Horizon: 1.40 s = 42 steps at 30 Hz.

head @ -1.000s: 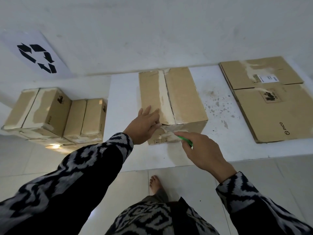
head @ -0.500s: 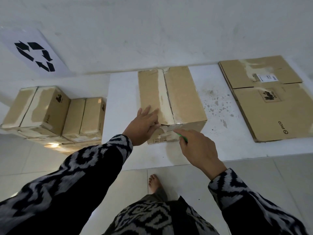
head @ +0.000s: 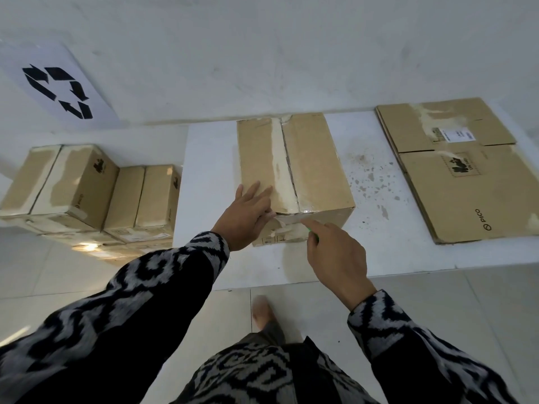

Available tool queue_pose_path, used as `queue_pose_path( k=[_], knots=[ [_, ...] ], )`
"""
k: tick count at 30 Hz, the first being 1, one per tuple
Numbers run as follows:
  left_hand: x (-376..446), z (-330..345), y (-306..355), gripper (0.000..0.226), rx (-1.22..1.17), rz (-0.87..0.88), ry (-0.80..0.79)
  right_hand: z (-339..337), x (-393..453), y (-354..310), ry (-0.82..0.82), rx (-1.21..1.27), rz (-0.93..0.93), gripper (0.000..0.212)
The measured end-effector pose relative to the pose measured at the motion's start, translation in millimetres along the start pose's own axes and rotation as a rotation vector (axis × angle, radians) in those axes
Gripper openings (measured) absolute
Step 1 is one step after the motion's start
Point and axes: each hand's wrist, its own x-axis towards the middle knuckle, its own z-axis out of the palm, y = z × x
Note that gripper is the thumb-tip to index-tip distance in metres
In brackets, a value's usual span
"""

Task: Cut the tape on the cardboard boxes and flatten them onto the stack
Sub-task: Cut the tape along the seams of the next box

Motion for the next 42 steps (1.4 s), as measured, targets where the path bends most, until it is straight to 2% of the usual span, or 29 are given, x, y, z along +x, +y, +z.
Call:
queue_pose_path(
  k=[5,10,17,19,23,28,33,37,40,42],
  knots=[
    [-2,1,0,0.025,0.004,0.013,0.005,-2,-6,3,0.015,-0.009,0.048,0.043],
    [-1,2,-2,0.035,0.019,0.004,0.008,-3,-1,-2,0.012,-0.004,0.044,0.042],
    [-6,3,-1,0.02,-0.047,0.018,0.051,-7,-9,9,-0.018,0.042,0.025,0.044],
    [-7,-1,-2,0.015,-0.107,-0.004,0.049,-11,-16,19,-0.04,0.124,0.034,0.042],
    [-3,-8,-2,0.019,-0.153,-0.055,0.028,-8,-25,39,-0.069,0.458,0.124,0.037],
    [-3,-7,2,0.027,-0.149,-0.064,0.007,-2,-24,40,-0.074,0.495,0.134,0.037],
    [2,-10,7,0.017,-0.155,-0.106,-0.017,0,-21,39,-0.07,0.454,0.089,0.037],
    [2,-13,7,0.039,-0.138,-0.106,-0.049,1,-21,41,-0.09,0.609,0.16,0.036],
    [1,-10,8,0.039,-0.122,-0.095,-0.029,3,-22,44,-0.074,0.826,0.293,0.033],
    [0,-9,8,0.037,-0.119,-0.086,-0.009,3,-21,43,-0.061,0.877,0.331,0.032]
  ],
)
